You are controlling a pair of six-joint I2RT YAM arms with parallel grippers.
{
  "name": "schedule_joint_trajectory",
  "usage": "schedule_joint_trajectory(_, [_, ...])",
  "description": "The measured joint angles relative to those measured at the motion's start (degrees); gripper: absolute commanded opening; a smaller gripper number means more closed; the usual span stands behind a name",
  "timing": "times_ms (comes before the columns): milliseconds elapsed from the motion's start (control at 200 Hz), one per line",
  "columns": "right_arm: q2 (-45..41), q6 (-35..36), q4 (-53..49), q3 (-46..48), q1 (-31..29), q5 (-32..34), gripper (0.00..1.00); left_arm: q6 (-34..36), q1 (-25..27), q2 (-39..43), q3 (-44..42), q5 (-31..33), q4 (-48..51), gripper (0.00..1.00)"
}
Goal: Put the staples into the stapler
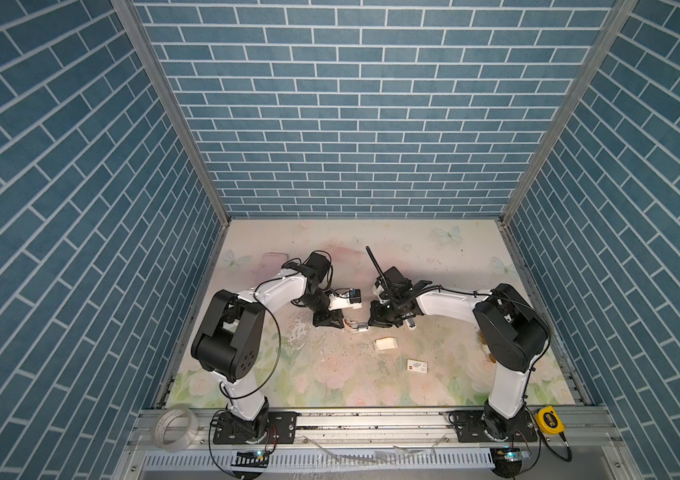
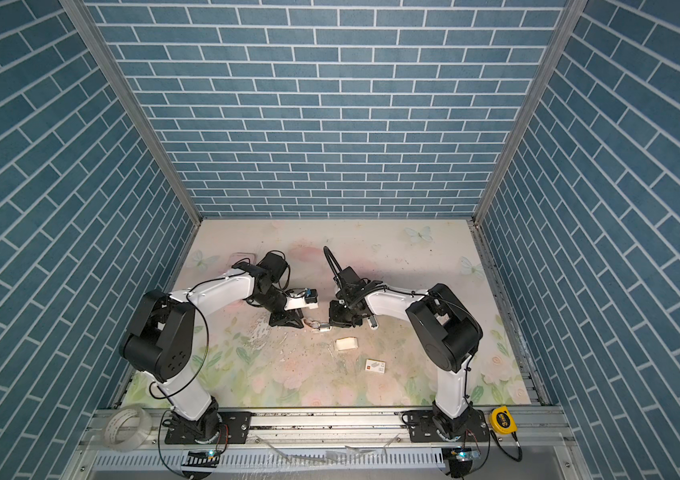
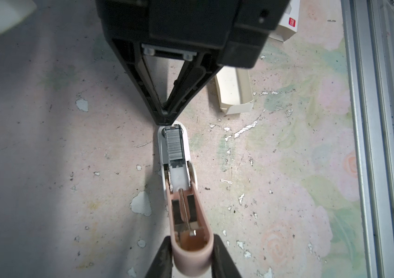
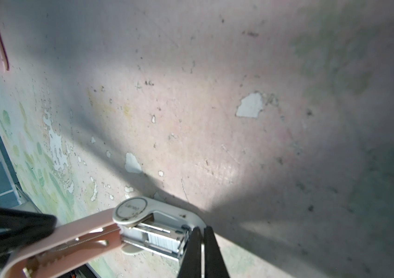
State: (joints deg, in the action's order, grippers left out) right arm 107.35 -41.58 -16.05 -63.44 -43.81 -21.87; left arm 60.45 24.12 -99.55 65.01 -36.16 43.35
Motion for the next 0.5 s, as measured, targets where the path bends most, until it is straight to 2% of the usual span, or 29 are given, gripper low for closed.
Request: schedule_joint_trajectory(500, [0.0,0.0,0.0,0.0,0.0,-0.2,0.06,-2.2,1.9,0.2,0.4,1.6,-0.6,0.27])
